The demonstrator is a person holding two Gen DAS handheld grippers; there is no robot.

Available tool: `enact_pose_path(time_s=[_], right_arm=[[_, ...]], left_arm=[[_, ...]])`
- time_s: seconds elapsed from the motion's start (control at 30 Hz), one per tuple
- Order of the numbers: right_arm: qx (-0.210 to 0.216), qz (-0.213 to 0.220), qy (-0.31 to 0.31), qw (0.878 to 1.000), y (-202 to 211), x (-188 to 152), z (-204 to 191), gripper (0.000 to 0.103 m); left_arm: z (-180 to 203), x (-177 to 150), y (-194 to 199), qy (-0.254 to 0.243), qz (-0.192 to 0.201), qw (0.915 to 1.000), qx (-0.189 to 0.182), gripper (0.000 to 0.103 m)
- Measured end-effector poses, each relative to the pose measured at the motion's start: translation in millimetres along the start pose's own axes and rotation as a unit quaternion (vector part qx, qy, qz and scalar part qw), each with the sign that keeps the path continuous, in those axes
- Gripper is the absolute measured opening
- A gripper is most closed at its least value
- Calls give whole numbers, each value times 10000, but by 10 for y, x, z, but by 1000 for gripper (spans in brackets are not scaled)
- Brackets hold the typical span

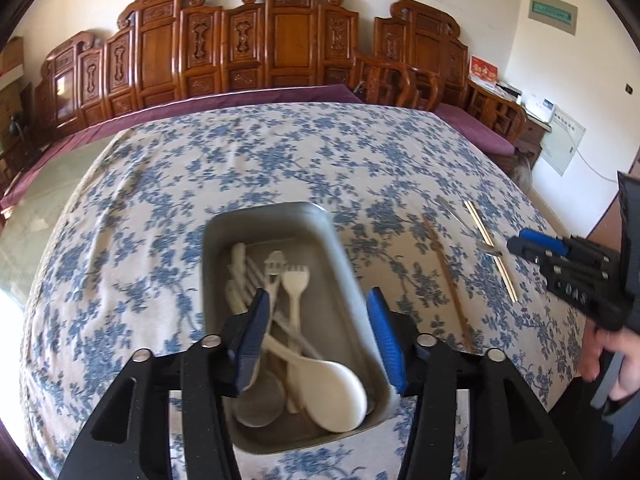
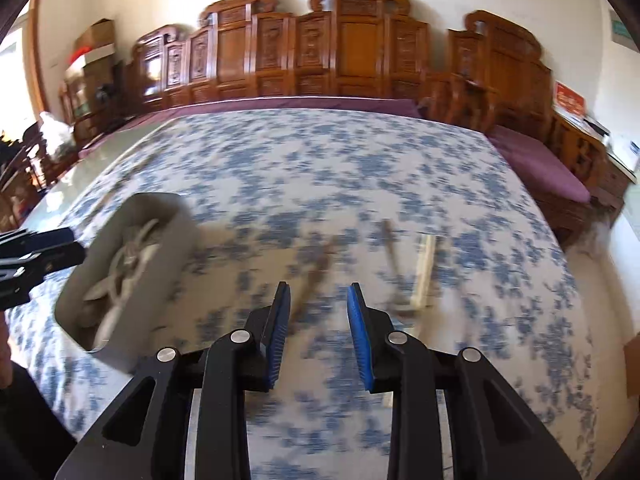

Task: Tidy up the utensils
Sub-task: 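Move the right tool to the steel spoon on the cloth, then grasp a wooden chopstick with the left tool while the right tool holds the steel spoon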

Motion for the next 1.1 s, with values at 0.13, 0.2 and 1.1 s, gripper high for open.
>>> enact_pose_path(time_s=[0.13, 0.2, 1.1], right_arm=[[-145, -85, -54, 9998, -189, -10, 195, 32], [-203, -151, -25, 9997, -303, -8, 237, 32], [-31, -1010, 482, 9937, -1172, 40, 228, 3]], left_arm=[[120, -15, -92, -57, -60, 10000, -52, 58], [174, -23, -133, -83, -87, 9999, -79, 59], [661, -135, -496, -388, -433, 9981, -222, 59]])
Point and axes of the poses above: each gripper's, at about its wrist camera, not at the fingertips, and y roughly against the way its jaws point, z to its right, x to its top, the point moved 3 cm from there along -y, roughly the way its jaws point, and after that the axes turned 11 degrees about -x, right-handed, at the moved point
